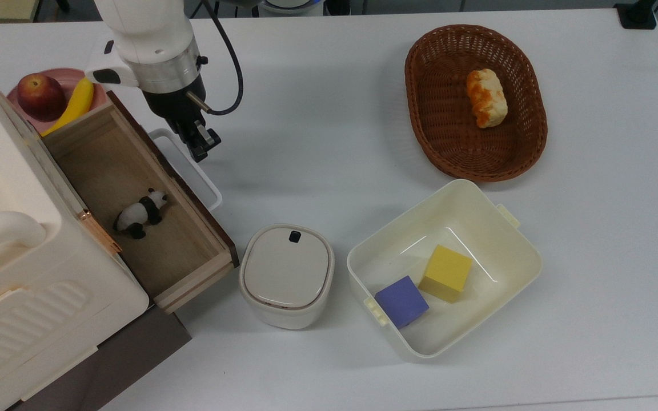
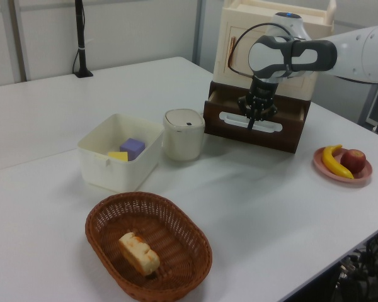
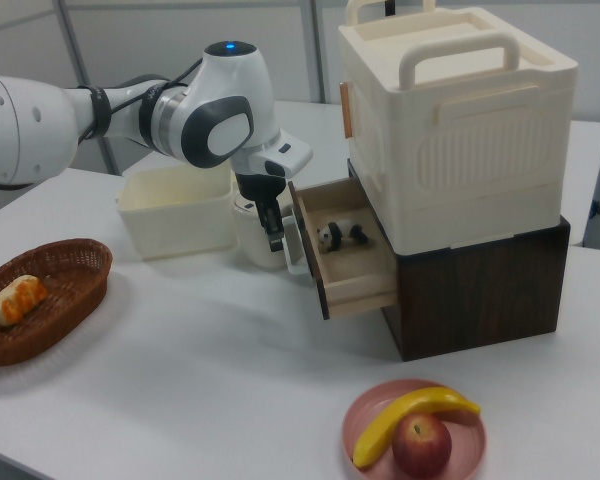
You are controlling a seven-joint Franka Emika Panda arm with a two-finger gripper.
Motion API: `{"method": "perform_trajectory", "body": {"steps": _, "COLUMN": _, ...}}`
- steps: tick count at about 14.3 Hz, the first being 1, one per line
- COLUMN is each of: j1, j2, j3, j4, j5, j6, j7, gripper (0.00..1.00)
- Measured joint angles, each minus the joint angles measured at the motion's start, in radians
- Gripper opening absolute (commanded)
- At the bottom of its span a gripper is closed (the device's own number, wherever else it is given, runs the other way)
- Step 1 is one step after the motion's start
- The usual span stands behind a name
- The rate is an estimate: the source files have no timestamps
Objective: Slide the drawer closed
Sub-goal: 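Lower the gripper beside the drawer front panel, then push the drawer front with the gripper into the wooden base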
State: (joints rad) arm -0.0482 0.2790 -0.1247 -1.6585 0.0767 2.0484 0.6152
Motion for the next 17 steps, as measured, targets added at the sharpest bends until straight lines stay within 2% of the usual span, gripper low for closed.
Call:
{"method": "perform_trajectory", "body": {"steps": 12, "j1": -0.050, "j2": 0.059, "j3": 0.000, "j4": 0.057, "j5": 0.000, "j6": 0.044, "j7": 0.001, "gripper": 0.00}}
{"method": "perform_trajectory", "body": {"steps": 17, "j1": -0.084, "j2": 0.080, "j3": -0.003, "j4": 0.072, "j5": 0.000, "j6": 0.131, "j7": 0.001, "gripper": 0.00}}
